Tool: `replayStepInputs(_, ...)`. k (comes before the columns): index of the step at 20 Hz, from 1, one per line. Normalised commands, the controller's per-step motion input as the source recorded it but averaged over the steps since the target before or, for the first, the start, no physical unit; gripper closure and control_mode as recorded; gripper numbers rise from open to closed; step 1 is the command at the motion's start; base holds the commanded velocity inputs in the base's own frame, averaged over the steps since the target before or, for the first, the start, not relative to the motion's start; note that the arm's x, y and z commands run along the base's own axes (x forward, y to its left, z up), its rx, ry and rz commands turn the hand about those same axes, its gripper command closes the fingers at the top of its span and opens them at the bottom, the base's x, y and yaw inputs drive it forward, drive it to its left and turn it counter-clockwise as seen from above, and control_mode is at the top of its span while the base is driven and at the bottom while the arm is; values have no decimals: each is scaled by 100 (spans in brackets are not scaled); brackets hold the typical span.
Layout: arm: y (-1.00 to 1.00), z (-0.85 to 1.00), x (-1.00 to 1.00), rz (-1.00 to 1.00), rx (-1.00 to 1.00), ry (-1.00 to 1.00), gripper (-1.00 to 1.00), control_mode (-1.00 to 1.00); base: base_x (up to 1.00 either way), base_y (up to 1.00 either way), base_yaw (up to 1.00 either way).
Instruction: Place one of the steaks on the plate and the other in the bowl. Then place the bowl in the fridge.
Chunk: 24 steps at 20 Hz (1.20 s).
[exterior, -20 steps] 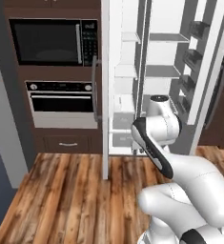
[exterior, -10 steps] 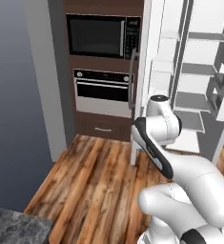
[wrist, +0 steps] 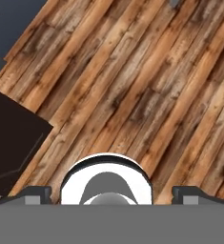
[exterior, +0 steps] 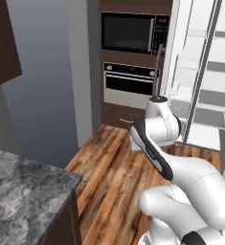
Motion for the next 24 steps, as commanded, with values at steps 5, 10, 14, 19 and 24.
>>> replayStepInputs(5,0,0,0,0,0,0,-100,100,-57,43,53)
replayStepInputs(10,0,0,0,0,0,0,-100,100,-30,45,80)
replayStepInputs(14,0,0,0,0,0,0,-100,100,-56,25,71)
replayStepInputs(19,0,0,0,0,0,0,-100,100,-54,40,61)
replayStepInputs(24,0,0,0,0,0,0,-100,100,-44,67,49)
